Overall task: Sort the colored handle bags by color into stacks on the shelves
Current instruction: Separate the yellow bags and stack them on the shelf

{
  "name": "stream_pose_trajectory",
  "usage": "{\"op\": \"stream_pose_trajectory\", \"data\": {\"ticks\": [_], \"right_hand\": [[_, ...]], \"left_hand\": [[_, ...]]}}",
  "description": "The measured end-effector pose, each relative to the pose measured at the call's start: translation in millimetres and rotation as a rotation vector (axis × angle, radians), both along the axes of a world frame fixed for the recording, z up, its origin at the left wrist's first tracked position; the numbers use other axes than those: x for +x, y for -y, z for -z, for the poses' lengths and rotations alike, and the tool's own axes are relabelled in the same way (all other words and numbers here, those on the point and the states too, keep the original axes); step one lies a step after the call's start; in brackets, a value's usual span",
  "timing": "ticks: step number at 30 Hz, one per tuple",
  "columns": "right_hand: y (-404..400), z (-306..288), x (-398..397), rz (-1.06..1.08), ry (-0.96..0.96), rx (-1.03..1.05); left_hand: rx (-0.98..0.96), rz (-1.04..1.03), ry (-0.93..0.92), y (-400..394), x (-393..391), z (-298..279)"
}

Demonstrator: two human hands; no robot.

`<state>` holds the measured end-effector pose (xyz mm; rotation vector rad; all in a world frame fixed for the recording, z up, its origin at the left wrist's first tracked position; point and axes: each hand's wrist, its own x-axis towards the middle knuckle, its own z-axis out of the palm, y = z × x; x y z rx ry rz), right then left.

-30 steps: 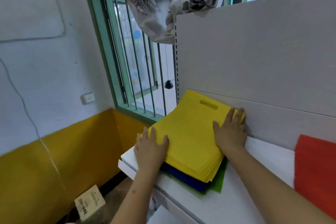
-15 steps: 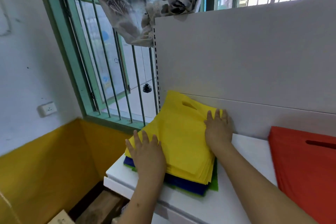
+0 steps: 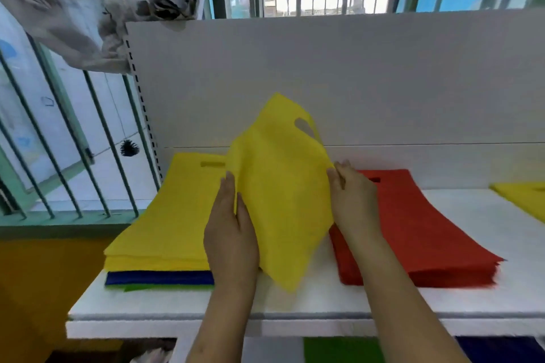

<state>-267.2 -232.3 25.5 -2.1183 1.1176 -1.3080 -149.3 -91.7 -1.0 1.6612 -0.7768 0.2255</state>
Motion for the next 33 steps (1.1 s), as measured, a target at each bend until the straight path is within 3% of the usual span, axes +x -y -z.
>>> {"op": "stream_pose_trajectory", "data": {"ticks": [9,16,21,24,28,33], "right_hand": [[53,12,-215,0.342,0.236,0.076],[137,41,-393,0.505,0.206,0.075],[204,50,-487,0.545,0.183,0.132],[237,46,-518,0.551,0.181,0.167],[289,41,-539,0.529,0.171,0.231],[369,33,-545,0.412,0.001,0.363]], "left_hand": [[-0.031,0.278,-0.139,94,-164,-8],[-0.046,0.417,-0.190,189,-308,10],[0.054,0.477,-0.182,241,-386,18],[0.174,0.521,-0.259,262,-406,21],[0.388,0.563,-0.164,289,-408,24],[0.911,0.773,-0.083,329,-401,24]]}}
